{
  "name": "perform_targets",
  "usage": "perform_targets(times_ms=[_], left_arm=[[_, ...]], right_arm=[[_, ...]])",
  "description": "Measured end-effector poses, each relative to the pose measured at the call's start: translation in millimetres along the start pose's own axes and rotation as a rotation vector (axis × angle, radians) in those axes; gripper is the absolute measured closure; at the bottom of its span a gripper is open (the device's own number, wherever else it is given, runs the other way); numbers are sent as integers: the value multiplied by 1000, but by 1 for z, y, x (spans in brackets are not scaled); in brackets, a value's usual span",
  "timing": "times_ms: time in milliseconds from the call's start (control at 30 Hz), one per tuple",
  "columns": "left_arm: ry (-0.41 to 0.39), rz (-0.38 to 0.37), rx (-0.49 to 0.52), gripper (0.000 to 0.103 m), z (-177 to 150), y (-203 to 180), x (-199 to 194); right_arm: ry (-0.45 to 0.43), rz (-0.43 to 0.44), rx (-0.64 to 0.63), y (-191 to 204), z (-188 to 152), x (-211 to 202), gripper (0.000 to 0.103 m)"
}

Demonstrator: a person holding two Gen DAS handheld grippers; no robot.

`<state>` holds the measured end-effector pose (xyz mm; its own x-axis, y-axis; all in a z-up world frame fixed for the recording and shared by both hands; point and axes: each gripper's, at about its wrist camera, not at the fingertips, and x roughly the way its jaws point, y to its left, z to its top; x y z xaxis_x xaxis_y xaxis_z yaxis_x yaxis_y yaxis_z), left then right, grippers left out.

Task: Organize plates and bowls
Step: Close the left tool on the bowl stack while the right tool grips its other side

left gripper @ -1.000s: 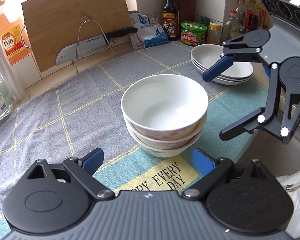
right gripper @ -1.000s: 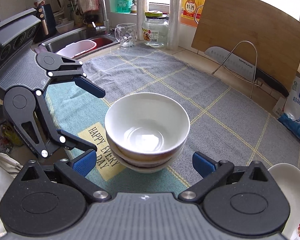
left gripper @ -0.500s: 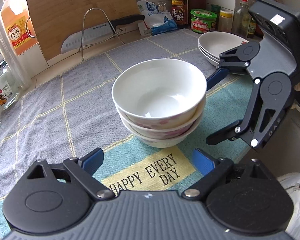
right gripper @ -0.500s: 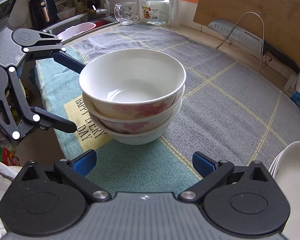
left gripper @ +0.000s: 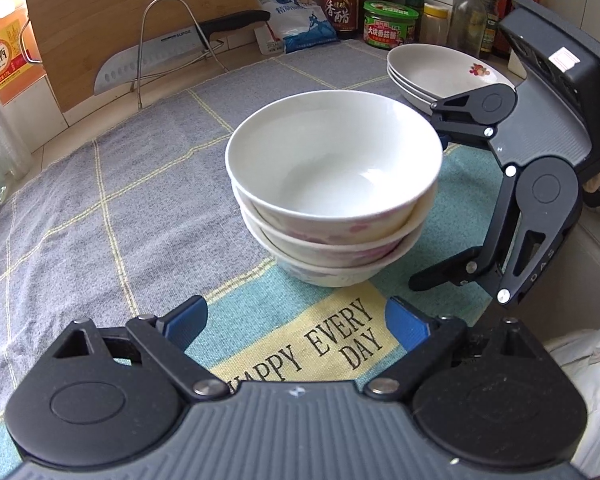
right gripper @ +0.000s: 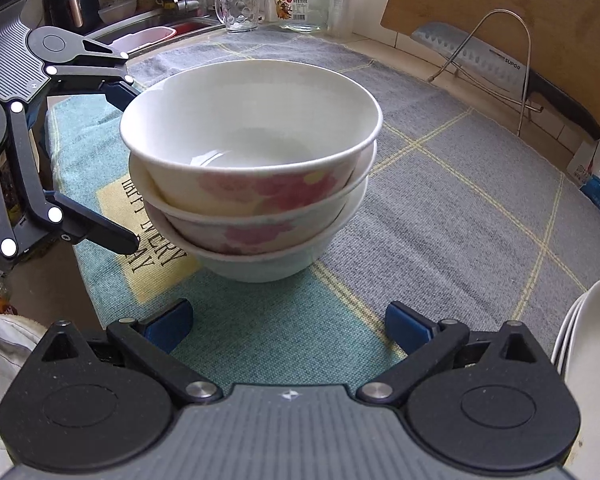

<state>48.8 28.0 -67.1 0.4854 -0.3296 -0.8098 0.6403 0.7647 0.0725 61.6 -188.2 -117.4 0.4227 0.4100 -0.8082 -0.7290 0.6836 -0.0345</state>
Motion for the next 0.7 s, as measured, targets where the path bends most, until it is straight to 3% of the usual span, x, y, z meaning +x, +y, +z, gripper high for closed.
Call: perform_targets(times_ms=[267,400,600,700], left_arm=[[-1,-111,86,8,5,15,14],[-19,-174,150,8,8,25,20],[-34,-250,223,8,14,34,27],[-46,-276,256,8,15,36,27]], right_arm=[[-32,-57,70,6,-4,0,0],[14,-95,101,10,3,3,0],[29,-229,-35,31,10,5,0],[66,-188,-59,35,15,3,0]])
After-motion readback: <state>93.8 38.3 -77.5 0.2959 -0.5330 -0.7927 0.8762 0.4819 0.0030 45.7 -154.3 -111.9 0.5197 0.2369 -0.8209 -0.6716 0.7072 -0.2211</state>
